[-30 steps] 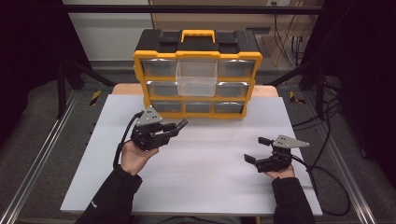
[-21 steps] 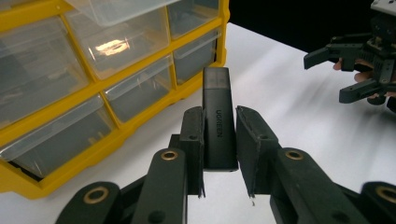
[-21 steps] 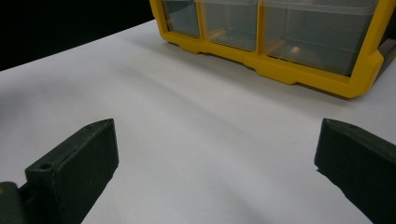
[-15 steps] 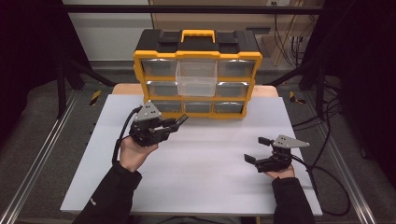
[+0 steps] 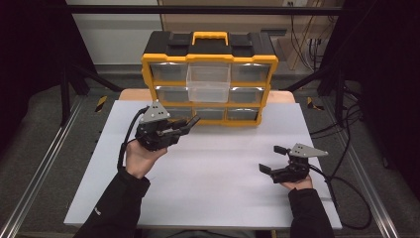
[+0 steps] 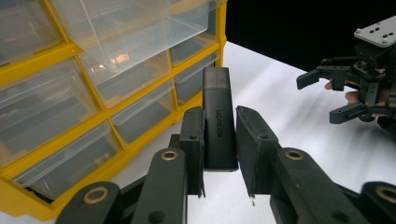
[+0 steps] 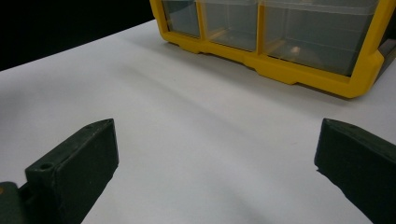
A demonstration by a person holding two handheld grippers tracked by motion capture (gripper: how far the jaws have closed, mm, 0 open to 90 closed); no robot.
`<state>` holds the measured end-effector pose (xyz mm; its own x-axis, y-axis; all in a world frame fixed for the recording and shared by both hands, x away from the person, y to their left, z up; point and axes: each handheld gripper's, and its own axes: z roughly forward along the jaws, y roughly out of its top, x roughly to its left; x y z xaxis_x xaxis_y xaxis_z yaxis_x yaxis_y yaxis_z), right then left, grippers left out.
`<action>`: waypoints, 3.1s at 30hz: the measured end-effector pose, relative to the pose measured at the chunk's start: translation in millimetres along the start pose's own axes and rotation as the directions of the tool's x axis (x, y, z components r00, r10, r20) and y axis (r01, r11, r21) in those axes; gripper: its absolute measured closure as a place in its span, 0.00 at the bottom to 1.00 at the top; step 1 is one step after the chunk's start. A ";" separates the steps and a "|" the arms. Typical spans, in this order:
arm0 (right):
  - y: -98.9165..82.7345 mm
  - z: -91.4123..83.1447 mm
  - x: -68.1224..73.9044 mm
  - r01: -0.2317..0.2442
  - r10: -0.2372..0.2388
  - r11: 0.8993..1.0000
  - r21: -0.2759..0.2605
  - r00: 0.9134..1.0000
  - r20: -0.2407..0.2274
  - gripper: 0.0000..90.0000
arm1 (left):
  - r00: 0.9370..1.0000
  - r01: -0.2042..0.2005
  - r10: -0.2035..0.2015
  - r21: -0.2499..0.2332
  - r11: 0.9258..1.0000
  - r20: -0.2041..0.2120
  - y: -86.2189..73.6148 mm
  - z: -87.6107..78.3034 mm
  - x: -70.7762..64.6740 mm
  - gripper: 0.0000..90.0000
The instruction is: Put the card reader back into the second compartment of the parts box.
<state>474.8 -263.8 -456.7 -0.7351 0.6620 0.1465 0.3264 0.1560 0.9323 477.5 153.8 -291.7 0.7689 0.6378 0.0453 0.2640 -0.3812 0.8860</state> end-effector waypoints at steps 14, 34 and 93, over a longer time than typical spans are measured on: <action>0.2 -0.3 -0.2 0.000 0.000 1.000 -0.001 1.000 0.001 0.00 | 1.000 -0.010 0.010 -0.027 1.000 -0.007 14.2 -9.4 0.1 0.80; 0.3 -0.4 -0.1 -0.001 0.001 1.000 -0.002 1.000 0.000 0.00 | 0.999 -0.035 0.034 -0.053 0.998 -0.021 39.1 -19.4 -0.3 0.80; 0.4 -0.9 -0.2 -0.001 0.001 1.000 -0.004 1.000 0.001 0.00 | 0.997 -0.029 0.023 -0.075 0.997 -0.077 96.4 -10.2 19.3 0.80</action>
<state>474.5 -264.5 -456.1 -0.7344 0.6626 0.1472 0.3248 0.1527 0.9334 511.8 136.2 -200.7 0.7276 0.6784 0.1016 0.1969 -0.3484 0.9164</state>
